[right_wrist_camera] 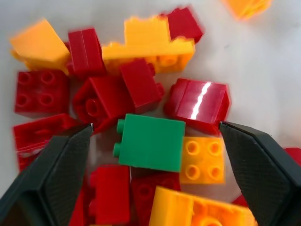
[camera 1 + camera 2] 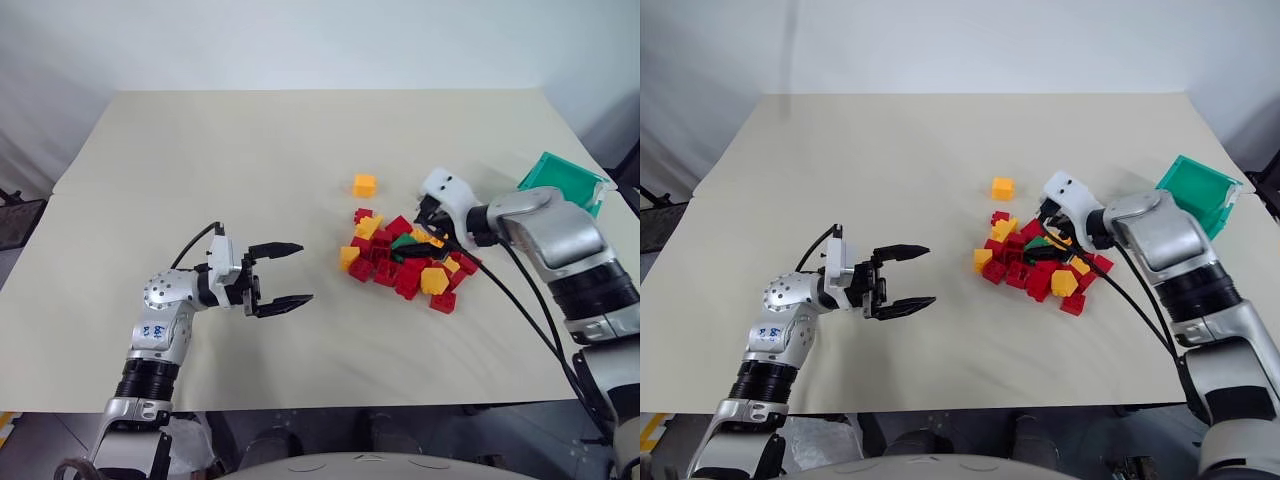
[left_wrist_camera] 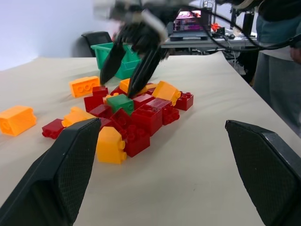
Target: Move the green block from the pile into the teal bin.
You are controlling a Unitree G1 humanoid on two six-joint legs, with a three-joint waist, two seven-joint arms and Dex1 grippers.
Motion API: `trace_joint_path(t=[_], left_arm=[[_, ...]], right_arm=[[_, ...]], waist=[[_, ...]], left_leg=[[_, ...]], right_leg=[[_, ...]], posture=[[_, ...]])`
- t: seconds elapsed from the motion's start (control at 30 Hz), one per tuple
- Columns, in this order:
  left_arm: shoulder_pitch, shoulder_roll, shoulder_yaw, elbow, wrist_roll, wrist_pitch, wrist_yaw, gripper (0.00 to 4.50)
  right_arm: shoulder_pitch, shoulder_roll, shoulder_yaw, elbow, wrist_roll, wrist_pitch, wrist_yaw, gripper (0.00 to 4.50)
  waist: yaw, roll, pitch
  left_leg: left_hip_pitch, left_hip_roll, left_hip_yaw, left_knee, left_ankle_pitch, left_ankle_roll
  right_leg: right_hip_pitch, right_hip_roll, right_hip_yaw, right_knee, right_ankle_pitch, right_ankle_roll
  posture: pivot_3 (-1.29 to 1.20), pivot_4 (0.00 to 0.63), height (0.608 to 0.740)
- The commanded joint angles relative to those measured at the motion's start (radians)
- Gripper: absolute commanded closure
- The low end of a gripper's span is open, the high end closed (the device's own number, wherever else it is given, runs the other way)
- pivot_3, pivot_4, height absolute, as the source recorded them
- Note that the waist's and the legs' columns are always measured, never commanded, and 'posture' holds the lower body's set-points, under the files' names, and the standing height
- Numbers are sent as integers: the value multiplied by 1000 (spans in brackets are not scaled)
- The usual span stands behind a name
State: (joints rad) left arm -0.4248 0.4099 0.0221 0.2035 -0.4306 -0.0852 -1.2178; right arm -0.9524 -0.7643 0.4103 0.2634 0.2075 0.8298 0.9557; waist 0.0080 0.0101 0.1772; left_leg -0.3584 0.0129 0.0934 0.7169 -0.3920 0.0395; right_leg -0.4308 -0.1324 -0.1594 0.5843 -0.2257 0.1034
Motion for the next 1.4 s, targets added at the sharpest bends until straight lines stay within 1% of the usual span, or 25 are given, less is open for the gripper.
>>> trace_joint_path(t=[0.03,0.23,0.33,0.5,0.53,0.8,0.93,1.13,1.23,1.33,1.4], left_arm=[[13,-5,6,-48,-11,-18,13,0],[30,-9,8,-62,-11,-29,30,0],[34,-10,8,-63,-9,-33,39,0],[39,-14,5,-63,-10,-38,48,0],[38,-15,4,-62,-10,-39,49,0],[26,-23,0,-46,-7,-44,49,0],[5,-39,-13,-40,0,-41,56,0],[-21,-86,-51,-65,29,-27,111,0],[-59,-111,-70,-68,49,-16,154,0],[-101,-130,-88,-51,79,-5,190,0],[-159,-154,-115,-8,140,-3,249,0]], right_arm=[[-63,14,43,79,-79,-21,48,26],[-111,44,77,127,-131,-8,128,26],[-116,48,79,124,-146,-10,164,653],[-106,52,73,98,-155,1,199,2303],[-104,54,73,96,-158,3,201,2419],[-114,63,46,89,-178,12,190,2419],[-119,9,-43,46,-158,49,172,2419],[-23,-78,-247,-96,-93,108,109,2419],[40,-96,-432,-178,-47,129,23,2419],[87,-125,-545,-231,-39,150,-55,2419],[134,-158,-635,-239,-58,128,-131,2419]], waist=[[-5,0,0],[-11,0,0],[-11,0,0],[-11,0,0],[-10,0,0],[-13,0,0],[-8,2,1],[-6,2,1],[-8,2,1],[-6,3,2],[5,3,2]], left_leg=[[0,0,0,0,0,0],[0,0,-1,0,0,0],[0,1,-1,0,0,0],[0,0,-1,0,0,-1],[0,0,-1,1,0,-1],[1,1,-1,1,0,-1],[1,1,-1,1,0,-1],[0,0,-1,0,0,-1],[0,0,-1,0,0,-1],[0,0,0,0,1,-1],[0,0,-1,1,1,-1]], right_leg=[[0,0,0,0,0,0],[0,0,0,0,0,0],[0,0,0,0,0,0],[0,0,1,0,0,0],[0,0,1,0,0,0],[0,0,1,1,0,0],[0,0,1,1,0,0],[0,0,0,-1,0,0],[0,0,0,0,0,0],[0,0,1,1,0,0],[0,0,1,1,0,0]], posture=[[0,150,740],[0,150,740],[0,150,740],[0,150,740],[0,150,740],[0,150,740],[0,150,740],[0,150,740],[0,150,740],[0,150,740],[0,150,740]])
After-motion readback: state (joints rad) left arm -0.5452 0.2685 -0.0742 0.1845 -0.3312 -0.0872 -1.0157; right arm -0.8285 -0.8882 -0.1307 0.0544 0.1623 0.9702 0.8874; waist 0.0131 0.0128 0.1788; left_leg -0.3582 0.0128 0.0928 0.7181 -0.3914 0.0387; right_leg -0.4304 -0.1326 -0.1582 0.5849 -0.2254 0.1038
